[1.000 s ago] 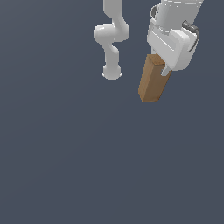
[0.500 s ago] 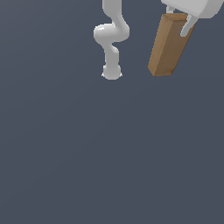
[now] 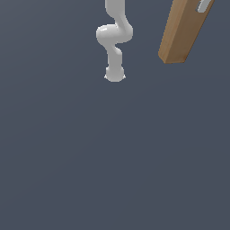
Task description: Pick up the object and move it to a goal position.
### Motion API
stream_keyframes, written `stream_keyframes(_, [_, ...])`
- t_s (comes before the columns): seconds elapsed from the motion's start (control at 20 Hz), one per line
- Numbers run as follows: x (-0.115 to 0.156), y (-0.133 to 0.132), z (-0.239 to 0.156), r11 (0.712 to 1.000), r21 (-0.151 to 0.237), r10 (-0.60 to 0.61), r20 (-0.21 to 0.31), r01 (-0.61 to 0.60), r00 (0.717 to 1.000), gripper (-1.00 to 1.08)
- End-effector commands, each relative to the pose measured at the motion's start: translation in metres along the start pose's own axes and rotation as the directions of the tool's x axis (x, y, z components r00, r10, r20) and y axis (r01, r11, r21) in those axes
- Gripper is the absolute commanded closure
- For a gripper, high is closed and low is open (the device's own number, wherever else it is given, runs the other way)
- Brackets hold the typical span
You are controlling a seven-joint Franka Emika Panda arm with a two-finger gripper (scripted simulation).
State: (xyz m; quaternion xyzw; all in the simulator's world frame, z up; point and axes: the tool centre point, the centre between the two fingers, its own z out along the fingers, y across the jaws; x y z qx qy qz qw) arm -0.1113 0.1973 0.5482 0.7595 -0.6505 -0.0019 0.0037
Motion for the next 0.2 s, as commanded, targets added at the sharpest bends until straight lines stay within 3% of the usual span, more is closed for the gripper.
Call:
stream_keyframes(0.0, [-0.0015,0.0017,-0.0091,1.000,0.008,0.000,0.002,0.000,1.000,1.08])
stream_keyframes(0.15, [-0.0021,0.0020,-0.0108,1.000,0.008,0.000,0.002,0.000,1.000,1.08])
